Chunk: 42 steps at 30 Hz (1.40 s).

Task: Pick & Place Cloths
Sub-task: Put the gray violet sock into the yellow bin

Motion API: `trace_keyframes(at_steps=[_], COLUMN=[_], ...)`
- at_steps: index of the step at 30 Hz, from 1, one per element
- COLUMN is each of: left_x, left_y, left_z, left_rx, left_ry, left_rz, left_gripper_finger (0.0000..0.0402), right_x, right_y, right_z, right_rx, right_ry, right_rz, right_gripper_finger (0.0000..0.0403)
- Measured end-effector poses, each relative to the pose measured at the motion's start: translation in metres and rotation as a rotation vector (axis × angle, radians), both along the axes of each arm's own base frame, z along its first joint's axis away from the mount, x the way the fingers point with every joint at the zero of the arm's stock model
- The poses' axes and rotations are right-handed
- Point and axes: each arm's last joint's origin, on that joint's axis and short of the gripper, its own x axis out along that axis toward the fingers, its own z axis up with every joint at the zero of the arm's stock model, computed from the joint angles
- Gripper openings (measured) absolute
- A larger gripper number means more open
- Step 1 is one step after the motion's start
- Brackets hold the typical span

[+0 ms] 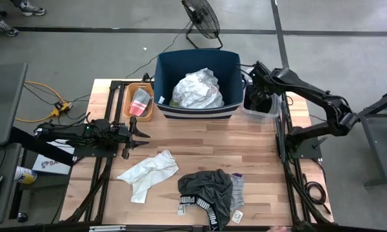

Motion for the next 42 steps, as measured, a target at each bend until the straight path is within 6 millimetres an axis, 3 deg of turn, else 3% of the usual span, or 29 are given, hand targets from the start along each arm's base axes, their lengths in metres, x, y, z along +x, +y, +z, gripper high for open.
trace_keyframes(at_steps=[8, 18, 32, 42], left_x=[0.0, 0.0, 0.0, 0.0], left_y=[0.0, 0.0, 0.0, 0.0], left_z=[0.0, 0.0, 0.0, 0.0], left_rx=[0.0, 0.0, 0.0, 0.0], left_ry=[0.0, 0.0, 0.0, 0.0], left_rz=[0.0, 0.0, 0.0, 0.0], left_gripper_finger=[0.0113, 0.0113, 0.0113, 0.0113], right_x=[-0.004, -0.009, 0.006, 0.029], right_y=[0.026, 0.074, 0.148, 0.199], right_z=[0.026, 0.052, 0.059, 0.045], right_rx=[-0.064, -0.064, 0.16, 0.3], right_ry=[-0.233, -0.44, -0.534, -0.433], right_rz=[-0.055, 0.09, 0.557, 0.91], right_gripper_finger=[0.0236, 0.0234, 0.0233, 0.0233])
